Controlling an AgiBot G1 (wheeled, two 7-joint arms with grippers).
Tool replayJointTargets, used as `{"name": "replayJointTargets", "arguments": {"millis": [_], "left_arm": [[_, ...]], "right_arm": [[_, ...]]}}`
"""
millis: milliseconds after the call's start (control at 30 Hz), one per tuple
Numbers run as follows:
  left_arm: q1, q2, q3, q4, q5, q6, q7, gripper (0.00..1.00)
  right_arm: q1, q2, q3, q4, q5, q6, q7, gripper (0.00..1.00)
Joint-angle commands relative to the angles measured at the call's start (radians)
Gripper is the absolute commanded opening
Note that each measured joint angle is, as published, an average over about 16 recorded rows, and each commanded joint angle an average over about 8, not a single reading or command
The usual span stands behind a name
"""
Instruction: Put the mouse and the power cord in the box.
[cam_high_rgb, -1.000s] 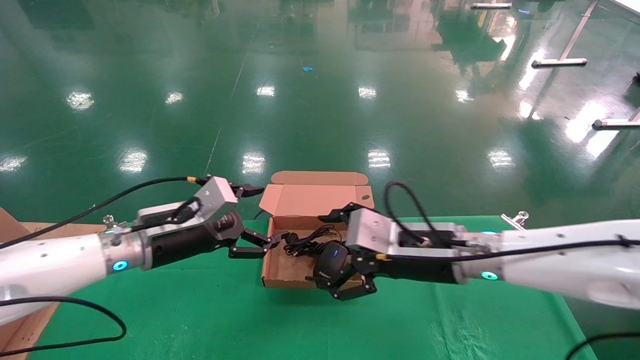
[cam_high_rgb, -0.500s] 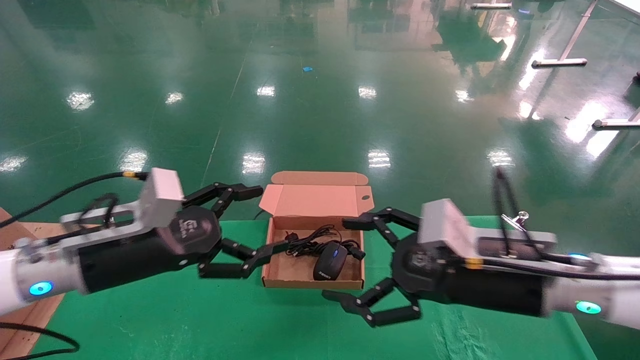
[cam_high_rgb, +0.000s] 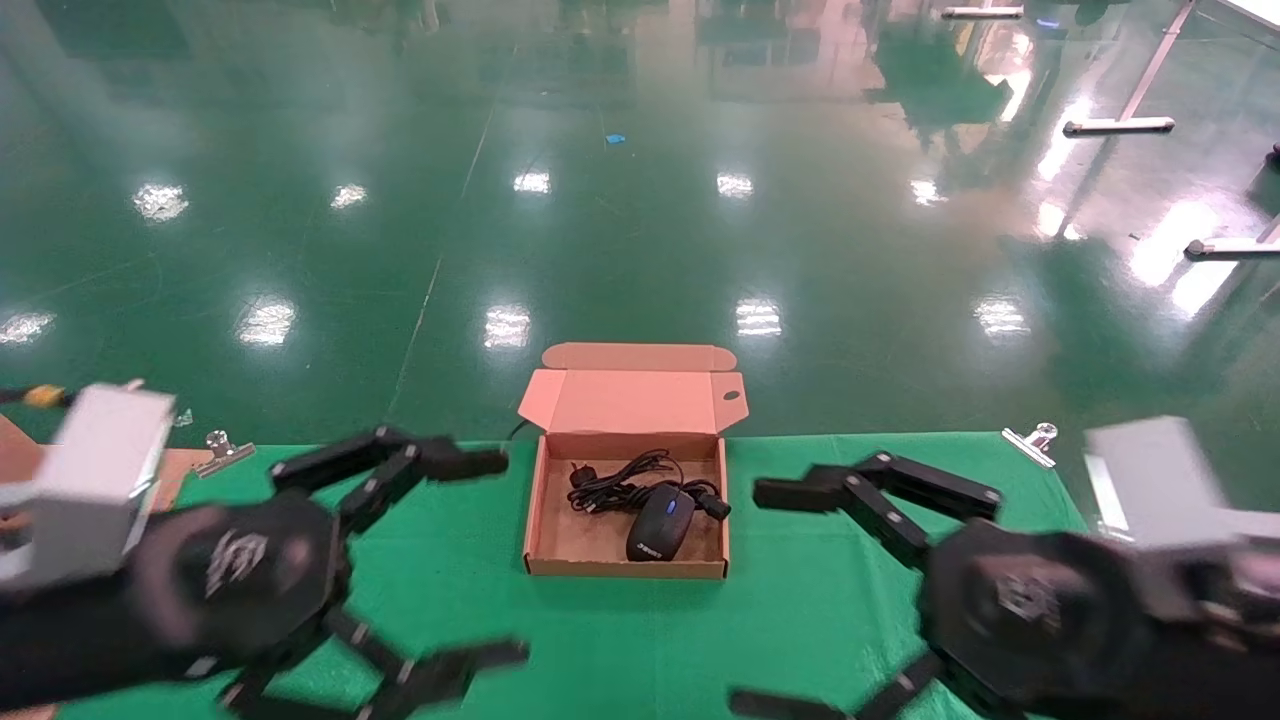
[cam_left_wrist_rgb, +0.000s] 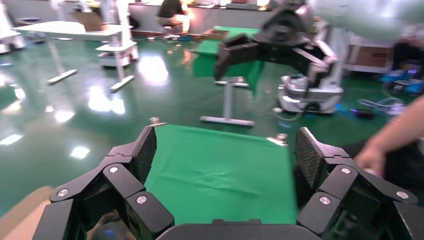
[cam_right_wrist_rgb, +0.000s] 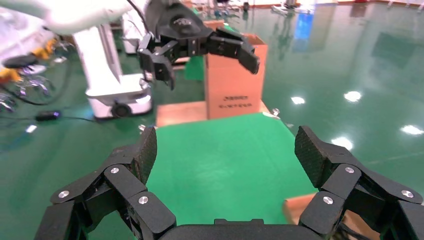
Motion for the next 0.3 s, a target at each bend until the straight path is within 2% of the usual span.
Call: {"name": "replayJointTargets", "arguments": {"millis": [33, 300], "left_arm": [[0.018, -0.022, -0.026, -0.037, -0.014, 0.033, -0.031, 1.0], [0.051, -0.064, -0.075, -0.106, -0.041, 0.095, -0.075, 1.0]], "right_arm": [[-0.021, 0.027, 0.027, 0.025, 0.029, -0.025, 0.025, 1.0], [-0.054, 0.067, 0.069, 0.064, 0.075, -0.062, 0.052, 1.0]]}}
